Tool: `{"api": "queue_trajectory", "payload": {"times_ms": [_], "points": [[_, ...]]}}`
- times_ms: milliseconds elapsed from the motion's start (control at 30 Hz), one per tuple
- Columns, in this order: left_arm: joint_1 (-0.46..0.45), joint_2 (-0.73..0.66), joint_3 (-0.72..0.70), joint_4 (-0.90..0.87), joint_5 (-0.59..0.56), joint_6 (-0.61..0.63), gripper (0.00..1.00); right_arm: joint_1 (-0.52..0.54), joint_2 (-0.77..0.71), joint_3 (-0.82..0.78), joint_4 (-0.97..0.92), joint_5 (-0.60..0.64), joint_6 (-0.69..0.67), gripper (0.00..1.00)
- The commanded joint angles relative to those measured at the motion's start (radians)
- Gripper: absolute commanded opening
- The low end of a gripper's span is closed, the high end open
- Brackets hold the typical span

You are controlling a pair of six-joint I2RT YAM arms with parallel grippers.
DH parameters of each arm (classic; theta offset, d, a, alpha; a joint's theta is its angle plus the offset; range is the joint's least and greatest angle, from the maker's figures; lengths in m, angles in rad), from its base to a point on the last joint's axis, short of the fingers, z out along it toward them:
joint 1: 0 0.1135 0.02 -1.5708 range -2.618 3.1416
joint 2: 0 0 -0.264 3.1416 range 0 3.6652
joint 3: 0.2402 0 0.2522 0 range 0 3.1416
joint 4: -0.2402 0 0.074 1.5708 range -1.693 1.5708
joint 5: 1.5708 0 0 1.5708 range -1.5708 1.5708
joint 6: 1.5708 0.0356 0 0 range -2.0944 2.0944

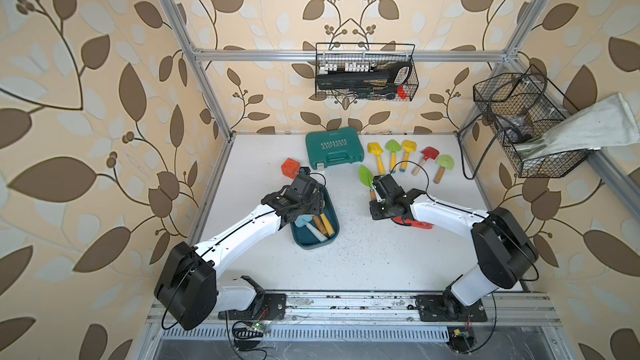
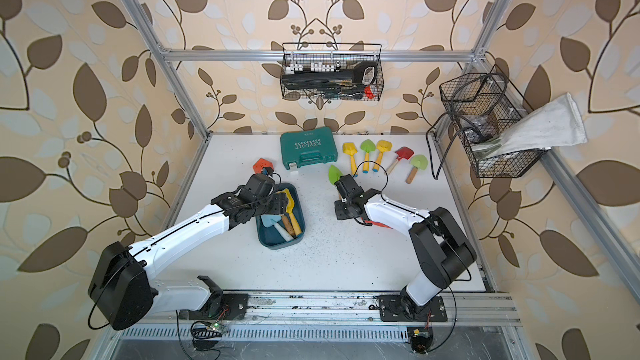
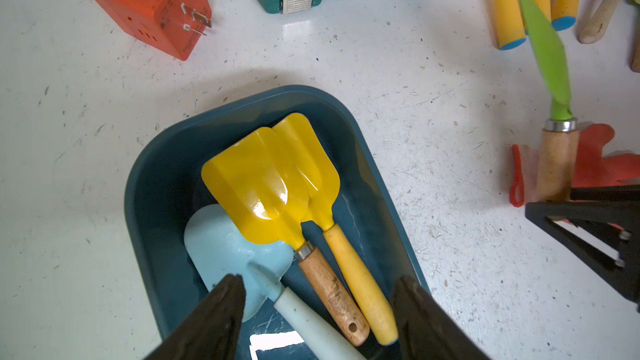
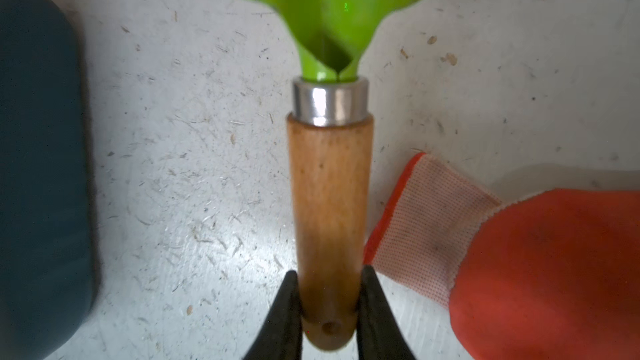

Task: Take the shovel out of the storage box
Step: Place the shovel at the center of the board.

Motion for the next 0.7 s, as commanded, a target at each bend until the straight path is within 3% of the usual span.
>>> {"api": "queue_trajectory", "payload": {"times_ms": [0, 467, 667], "points": [[0.01, -0.035, 0.015, -0.011, -0.031, -0.009, 0.73, 0.006, 0.053, 0.061, -0.019, 0.029, 0.005, 0.1], [0.01, -0.042, 0.023, -0.036, -0.031, 0.005, 0.73, 0.0, 0.273, 0.225, -0.073, 0.117, -0.011, 0.12], [0.01, -0.038, 0.027, -0.035, -0.016, 0.009, 0.73, 0.0, 0.303, 0.242, -0.085, 0.137, -0.017, 0.19]]}}
